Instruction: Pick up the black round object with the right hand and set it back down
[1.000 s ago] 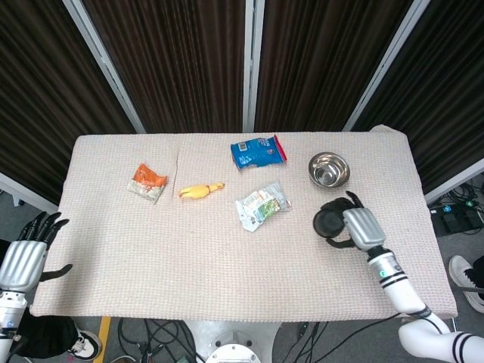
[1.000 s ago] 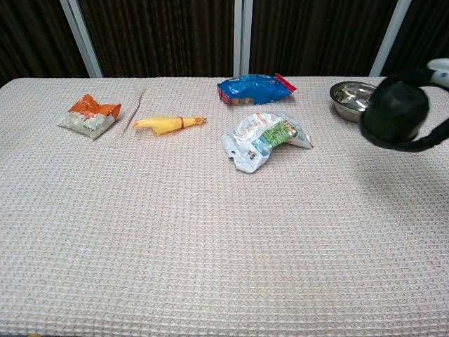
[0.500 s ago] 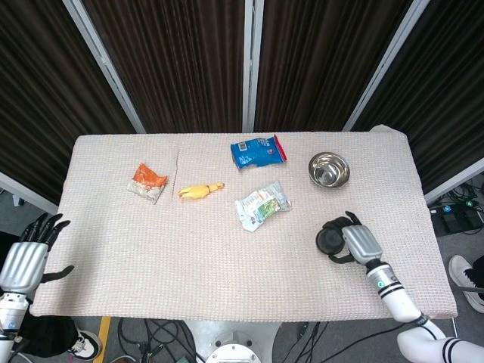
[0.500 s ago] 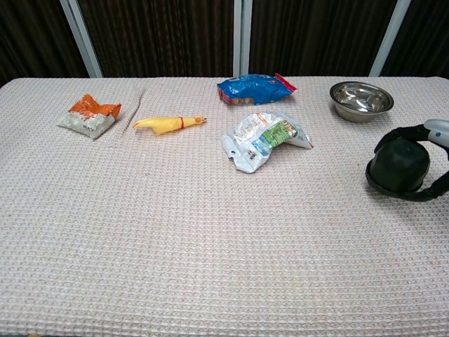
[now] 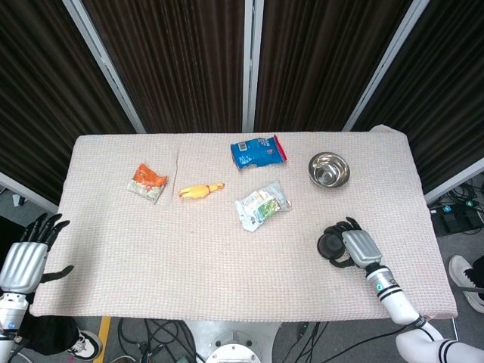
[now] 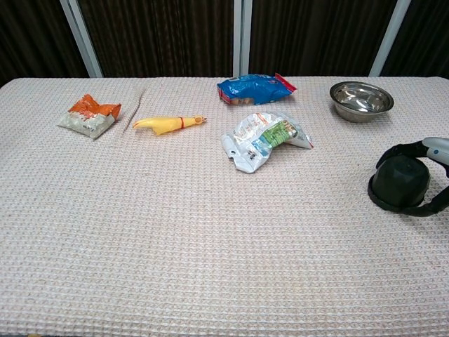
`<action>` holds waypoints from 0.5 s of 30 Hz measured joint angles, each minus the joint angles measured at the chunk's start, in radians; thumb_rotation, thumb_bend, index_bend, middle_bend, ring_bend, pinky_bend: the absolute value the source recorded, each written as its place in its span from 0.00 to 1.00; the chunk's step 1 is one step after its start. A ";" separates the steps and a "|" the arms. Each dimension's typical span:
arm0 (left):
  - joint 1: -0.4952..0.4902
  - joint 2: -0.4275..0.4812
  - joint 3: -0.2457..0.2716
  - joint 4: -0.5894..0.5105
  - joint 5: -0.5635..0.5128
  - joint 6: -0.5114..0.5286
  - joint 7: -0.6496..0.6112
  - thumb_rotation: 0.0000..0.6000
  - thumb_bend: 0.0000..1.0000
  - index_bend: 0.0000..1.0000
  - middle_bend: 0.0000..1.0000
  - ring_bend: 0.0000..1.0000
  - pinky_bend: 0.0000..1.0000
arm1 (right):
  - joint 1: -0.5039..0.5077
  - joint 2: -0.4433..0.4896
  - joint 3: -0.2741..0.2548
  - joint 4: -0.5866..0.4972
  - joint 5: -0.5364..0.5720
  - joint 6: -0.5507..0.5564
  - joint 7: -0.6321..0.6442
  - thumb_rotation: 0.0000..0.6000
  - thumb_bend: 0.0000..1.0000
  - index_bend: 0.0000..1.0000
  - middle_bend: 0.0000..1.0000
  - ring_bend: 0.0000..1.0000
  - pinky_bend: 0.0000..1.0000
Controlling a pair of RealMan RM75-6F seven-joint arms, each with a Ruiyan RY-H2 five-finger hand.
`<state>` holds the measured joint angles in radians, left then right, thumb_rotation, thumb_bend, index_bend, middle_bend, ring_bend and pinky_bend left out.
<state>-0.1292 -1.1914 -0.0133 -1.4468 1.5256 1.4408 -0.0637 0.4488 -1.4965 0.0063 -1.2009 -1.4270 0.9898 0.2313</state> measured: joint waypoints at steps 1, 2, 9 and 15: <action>0.000 0.000 0.000 0.000 0.000 0.000 0.000 1.00 0.09 0.15 0.07 0.00 0.13 | 0.001 0.001 -0.001 -0.001 -0.001 -0.002 0.000 1.00 0.12 0.39 0.44 0.09 0.00; 0.000 0.000 0.000 0.001 0.000 0.000 0.000 1.00 0.09 0.15 0.07 0.00 0.13 | 0.002 0.005 -0.002 -0.003 -0.004 -0.006 0.000 1.00 0.08 0.34 0.39 0.06 0.00; 0.001 0.002 0.000 0.000 0.003 0.005 -0.003 1.00 0.09 0.15 0.07 0.00 0.13 | 0.012 0.043 -0.014 -0.045 -0.012 -0.036 -0.011 1.00 0.00 0.11 0.19 0.00 0.00; 0.002 0.004 -0.001 -0.003 0.003 0.007 -0.002 1.00 0.09 0.15 0.07 0.00 0.13 | 0.010 0.063 -0.013 -0.078 -0.012 -0.029 -0.032 1.00 0.00 0.10 0.18 0.00 0.00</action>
<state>-0.1274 -1.1879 -0.0140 -1.4501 1.5290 1.4479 -0.0657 0.4585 -1.4330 -0.0071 -1.2785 -1.4388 0.9608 0.1993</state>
